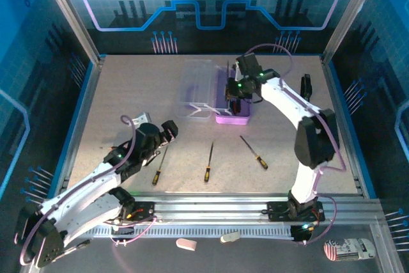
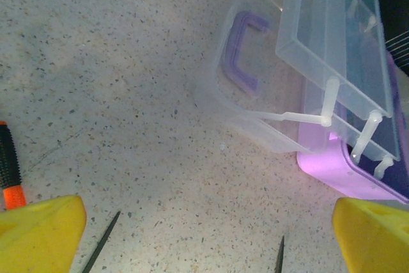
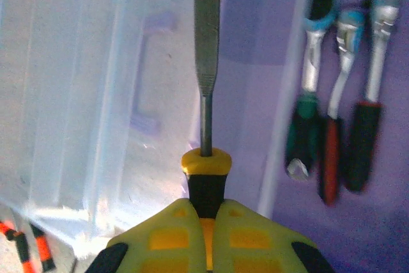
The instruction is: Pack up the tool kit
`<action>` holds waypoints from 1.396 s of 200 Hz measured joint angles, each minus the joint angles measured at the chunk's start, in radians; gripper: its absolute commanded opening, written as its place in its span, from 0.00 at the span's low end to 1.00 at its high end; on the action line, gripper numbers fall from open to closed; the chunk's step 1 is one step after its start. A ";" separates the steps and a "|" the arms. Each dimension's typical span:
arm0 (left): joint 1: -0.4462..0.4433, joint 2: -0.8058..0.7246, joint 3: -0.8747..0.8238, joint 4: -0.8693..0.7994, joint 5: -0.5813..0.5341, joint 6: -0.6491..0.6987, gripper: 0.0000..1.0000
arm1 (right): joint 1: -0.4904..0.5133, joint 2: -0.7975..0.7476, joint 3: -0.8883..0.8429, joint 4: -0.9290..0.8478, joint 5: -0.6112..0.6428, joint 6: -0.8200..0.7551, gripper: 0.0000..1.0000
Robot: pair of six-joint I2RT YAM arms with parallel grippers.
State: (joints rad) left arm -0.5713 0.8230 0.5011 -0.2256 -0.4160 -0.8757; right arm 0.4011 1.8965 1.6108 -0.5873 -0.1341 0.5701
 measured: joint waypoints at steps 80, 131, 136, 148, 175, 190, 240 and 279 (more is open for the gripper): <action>0.005 -0.179 -0.055 -0.080 -0.016 -0.036 0.99 | 0.000 0.197 0.132 0.053 -0.164 0.097 0.15; 0.005 -0.157 -0.057 -0.083 -0.014 -0.041 0.99 | 0.000 0.197 0.120 0.109 -0.217 0.131 0.15; 0.005 -0.153 -0.057 -0.084 -0.014 -0.042 0.99 | 0.000 0.197 0.116 0.111 -0.222 0.135 0.15; 0.005 -0.142 -0.057 -0.083 -0.014 -0.042 0.99 | 0.000 0.196 0.105 0.121 -0.238 0.142 0.16; 0.005 -0.121 -0.057 -0.083 -0.009 -0.042 0.99 | -0.003 0.196 0.074 0.152 -0.265 0.161 0.22; 0.005 -0.114 -0.057 -0.084 -0.003 -0.043 0.99 | -0.004 0.195 0.062 0.156 -0.270 0.170 0.25; 0.005 -0.115 -0.055 -0.084 0.005 -0.043 0.99 | -0.010 0.186 0.046 0.163 -0.286 0.175 0.32; 0.005 -0.117 -0.055 -0.084 0.010 -0.043 0.99 | -0.012 0.133 0.024 0.163 -0.290 0.174 0.32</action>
State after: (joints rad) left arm -0.5663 0.7059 0.4461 -0.3096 -0.4065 -0.9188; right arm 0.3893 2.0293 1.6348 -0.4240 -0.4240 0.7437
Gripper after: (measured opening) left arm 0.994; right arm 0.315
